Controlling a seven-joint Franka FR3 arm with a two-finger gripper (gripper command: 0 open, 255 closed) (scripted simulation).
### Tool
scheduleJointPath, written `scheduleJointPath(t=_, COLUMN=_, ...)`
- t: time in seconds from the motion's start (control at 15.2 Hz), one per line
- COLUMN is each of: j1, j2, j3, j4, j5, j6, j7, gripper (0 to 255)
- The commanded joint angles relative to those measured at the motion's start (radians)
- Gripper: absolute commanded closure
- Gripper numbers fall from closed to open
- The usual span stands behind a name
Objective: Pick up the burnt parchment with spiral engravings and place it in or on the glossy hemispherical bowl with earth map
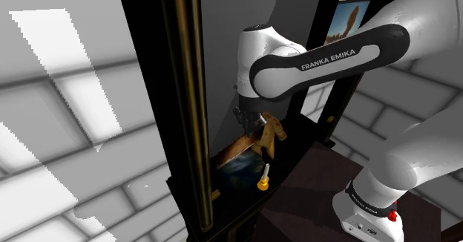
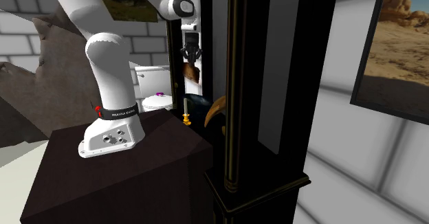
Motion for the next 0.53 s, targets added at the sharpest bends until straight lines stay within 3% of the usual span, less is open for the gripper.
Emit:
scheduleJointPath(t=0.0, j1=-0.002, j2=0.017, j3=0.009, j4=-0.011, j5=-0.003, j6=0.028, j7=0.006, gripper=255)
scheduleJointPath(t=0.46, j1=-0.011, j2=0.079, j3=0.036, j4=-0.063, j5=-0.019, j6=0.137, j7=0.022, gripper=255)
